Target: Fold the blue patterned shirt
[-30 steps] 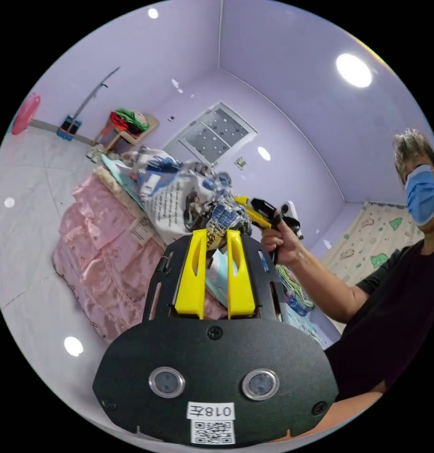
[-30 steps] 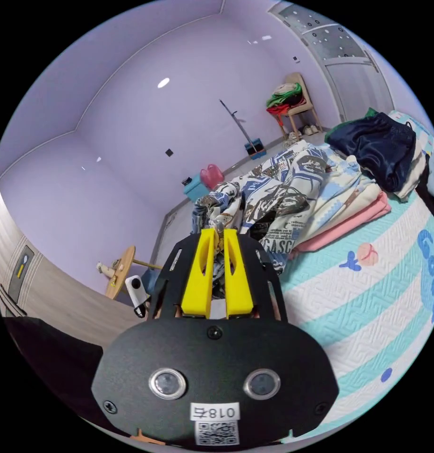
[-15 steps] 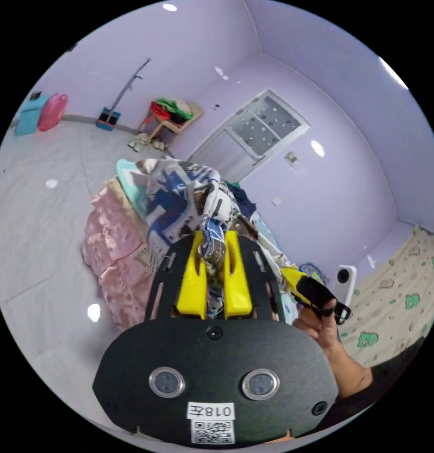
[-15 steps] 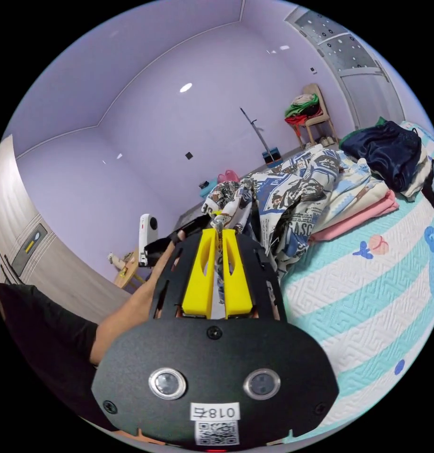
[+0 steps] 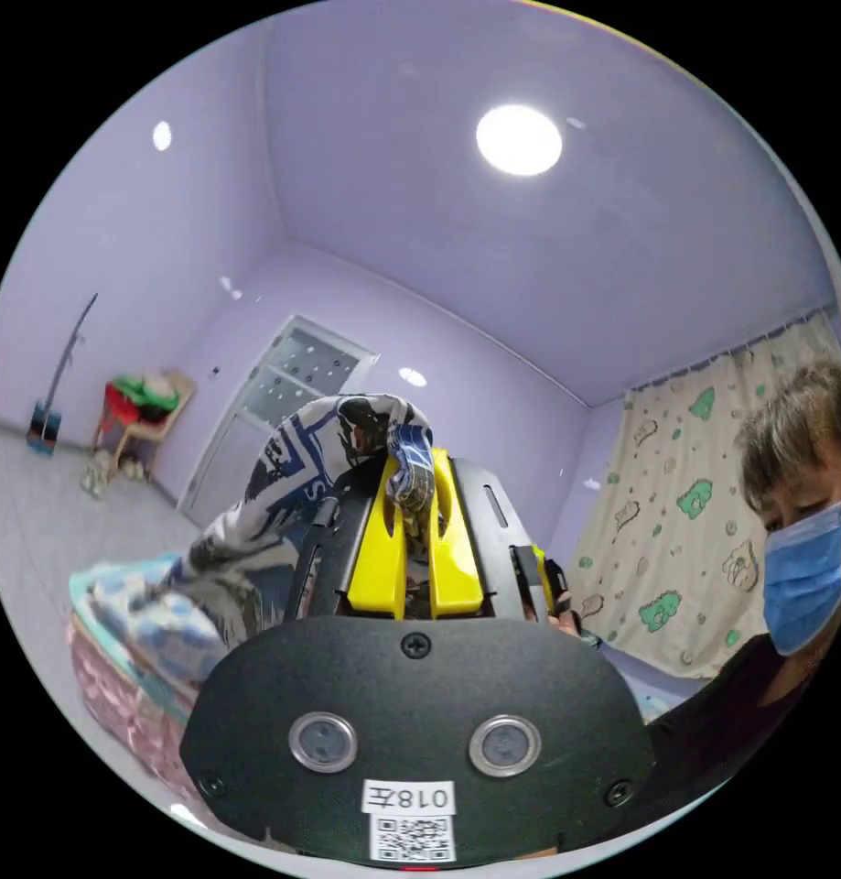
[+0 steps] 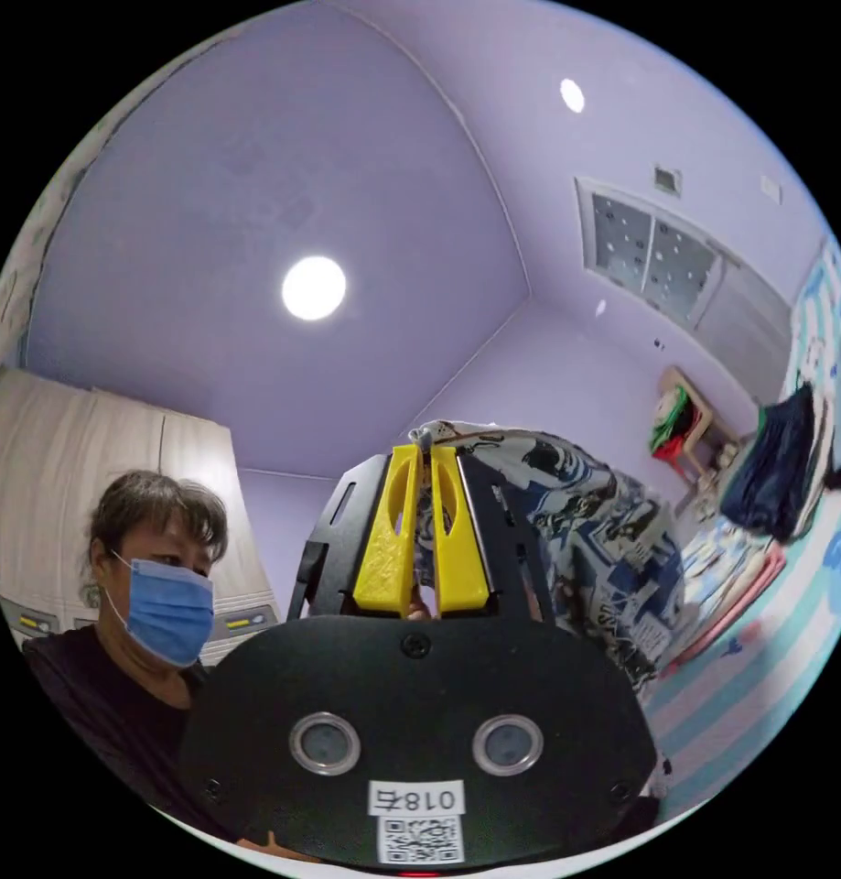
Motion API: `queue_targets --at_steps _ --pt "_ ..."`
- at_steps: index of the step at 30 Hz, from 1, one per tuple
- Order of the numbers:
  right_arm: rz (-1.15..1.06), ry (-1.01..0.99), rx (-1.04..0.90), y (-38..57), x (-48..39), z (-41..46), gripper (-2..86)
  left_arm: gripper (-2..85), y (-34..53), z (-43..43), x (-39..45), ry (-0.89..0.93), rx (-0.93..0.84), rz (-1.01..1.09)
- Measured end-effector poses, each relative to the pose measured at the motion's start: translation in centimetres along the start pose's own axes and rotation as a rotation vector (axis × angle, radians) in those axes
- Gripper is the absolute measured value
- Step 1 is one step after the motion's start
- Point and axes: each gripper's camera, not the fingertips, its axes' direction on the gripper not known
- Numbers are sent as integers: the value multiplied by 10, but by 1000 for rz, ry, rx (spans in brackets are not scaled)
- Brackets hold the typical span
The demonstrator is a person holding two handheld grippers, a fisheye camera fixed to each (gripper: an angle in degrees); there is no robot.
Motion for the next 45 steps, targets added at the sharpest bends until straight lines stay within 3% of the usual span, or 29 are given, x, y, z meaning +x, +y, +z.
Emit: queue_targets --at_steps 5,7,10,12,15,18,24,30,35,42,45 --pt "-296 145 101 -47 -133 -103 8 -8 -30 68 115 138 0 186" --pt "-384 319 146 -60 -174 -148 7 -8 -30 98 145 146 2 230" --pt "-306 496 183 -83 -161 -202 8 -7 -16 201 149 189 -180 119" --pt "-220 603 198 -99 -130 -236 8 -7 21 311 133 199 -438 -22" --pt "-78 724 252 -124 -74 -297 8 -8 78 413 115 196 -599 -214" --pt "-78 823 294 -153 -59 -341 7 -8 96 473 121 202 -593 -342" --pt "-370 839 275 -216 -141 -364 7 -8 61 523 202 345 -460 -167" --pt "-502 908 91 -178 -204 -394 8 -8 98 515 218 407 -511 -130" --pt "-296 978 45 -65 -179 -455 8 -9 211 477 187 327 -676 -176" --pt "455 1132 219 138 -66 -576 9 -9 406 437 100 22 -1102 -569" --pt "558 1126 281 176 -63 -591 10 -9 420 425 89 -15 -1097 -645"
